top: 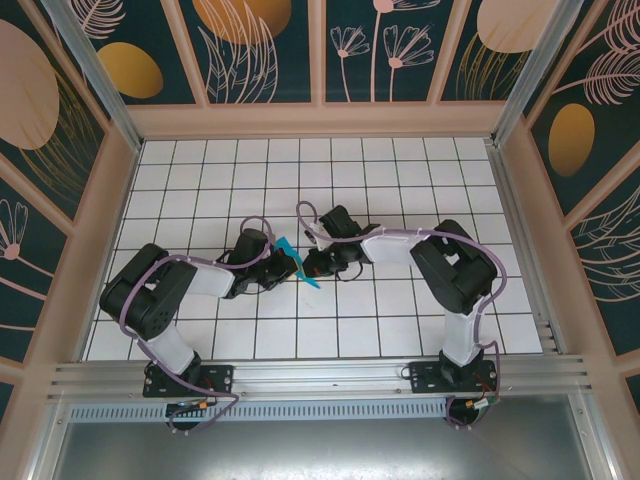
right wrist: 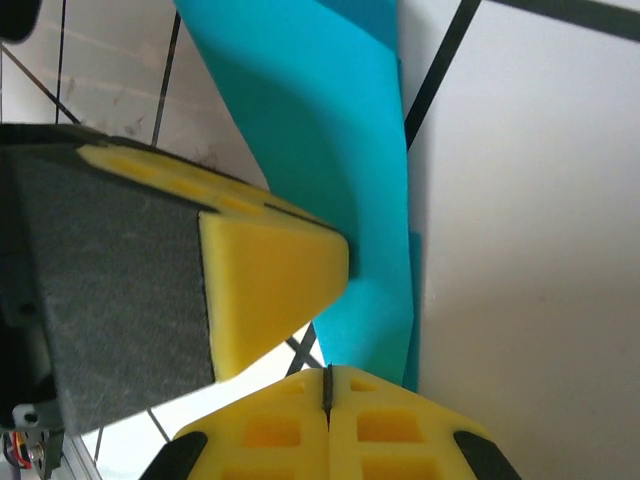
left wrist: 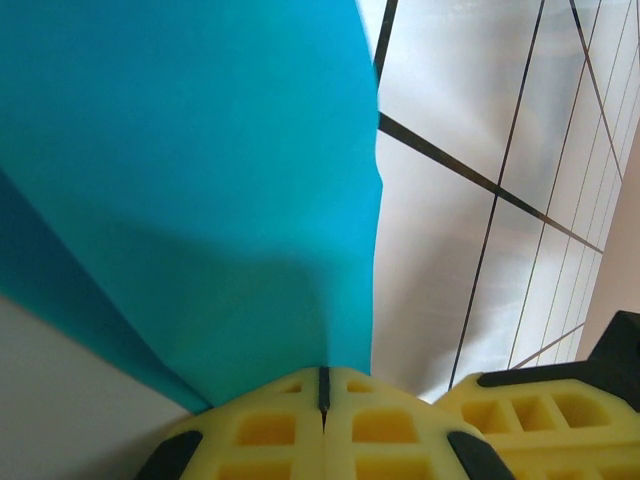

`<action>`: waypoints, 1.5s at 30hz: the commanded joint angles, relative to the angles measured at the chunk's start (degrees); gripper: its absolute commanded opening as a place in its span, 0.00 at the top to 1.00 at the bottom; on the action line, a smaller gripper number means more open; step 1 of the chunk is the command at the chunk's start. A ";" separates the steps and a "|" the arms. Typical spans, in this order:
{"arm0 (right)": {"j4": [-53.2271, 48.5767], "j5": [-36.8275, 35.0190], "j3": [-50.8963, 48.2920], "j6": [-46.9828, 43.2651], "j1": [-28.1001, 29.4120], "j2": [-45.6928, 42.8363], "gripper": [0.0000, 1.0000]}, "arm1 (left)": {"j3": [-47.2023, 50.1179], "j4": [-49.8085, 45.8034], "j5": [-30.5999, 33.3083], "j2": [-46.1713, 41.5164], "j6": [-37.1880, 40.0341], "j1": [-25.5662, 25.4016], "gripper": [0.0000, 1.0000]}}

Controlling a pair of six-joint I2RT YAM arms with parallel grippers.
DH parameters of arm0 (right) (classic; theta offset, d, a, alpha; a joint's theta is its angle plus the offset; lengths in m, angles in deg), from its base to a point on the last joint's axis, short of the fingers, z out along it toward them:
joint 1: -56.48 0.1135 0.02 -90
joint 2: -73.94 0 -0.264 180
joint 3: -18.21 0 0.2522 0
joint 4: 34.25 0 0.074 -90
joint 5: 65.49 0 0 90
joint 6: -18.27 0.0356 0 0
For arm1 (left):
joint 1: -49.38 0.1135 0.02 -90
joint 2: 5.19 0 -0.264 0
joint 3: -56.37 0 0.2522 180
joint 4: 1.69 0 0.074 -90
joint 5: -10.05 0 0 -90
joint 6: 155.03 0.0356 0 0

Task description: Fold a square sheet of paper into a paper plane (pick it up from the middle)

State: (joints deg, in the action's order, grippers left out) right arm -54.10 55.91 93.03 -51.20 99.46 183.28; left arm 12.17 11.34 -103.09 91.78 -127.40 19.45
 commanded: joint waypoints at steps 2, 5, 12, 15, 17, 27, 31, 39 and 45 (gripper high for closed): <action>0.84 2.32 1.36 1.00 0.80 2.19 1.00 | 1.59 -6.61 7.51 3.35 2.25 0.40 1.00; 0.43 2.44 1.19 0.70 0.88 2.34 1.00 | 1.68 -6.67 7.60 3.48 2.31 0.31 1.00; -2.89 1.57 -0.80 -1.32 0.90 0.91 1.00 | 2.09 -7.41 8.76 3.47 2.02 0.34 1.00; -4.50 1.17 -3.03 -2.37 0.88 -0.52 1.00 | 2.30 -7.97 9.57 3.44 1.89 0.32 1.00; -5.36 1.30 -4.68 -3.06 0.92 -1.67 1.00 | 2.46 -8.29 10.01 3.42 1.90 0.34 1.00; -8.53 1.36 -12.02 -4.58 0.90 -5.87 1.00 | 2.84 -8.19 10.48 3.64 1.81 0.36 1.00; -8.21 -0.78 -11.74 -3.94 0.53 -8.12 1.00 | 2.84 -7.41 9.87 3.43 1.94 0.38 1.00; -1.96 -2.73 -5.29 -1.27 0.52 -9.50 1.00 | 2.93 -6.83 8.94 3.12 2.22 0.33 1.00; 0.53 -2.38 -1.14 -0.06 0.61 -2.15 1.00 | 2.84 -6.61 8.46 3.14 2.25 0.35 1.00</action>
State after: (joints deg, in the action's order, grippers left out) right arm -54.89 53.88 90.36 -52.60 99.68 178.23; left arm 12.65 12.06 -102.63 91.63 -127.18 19.36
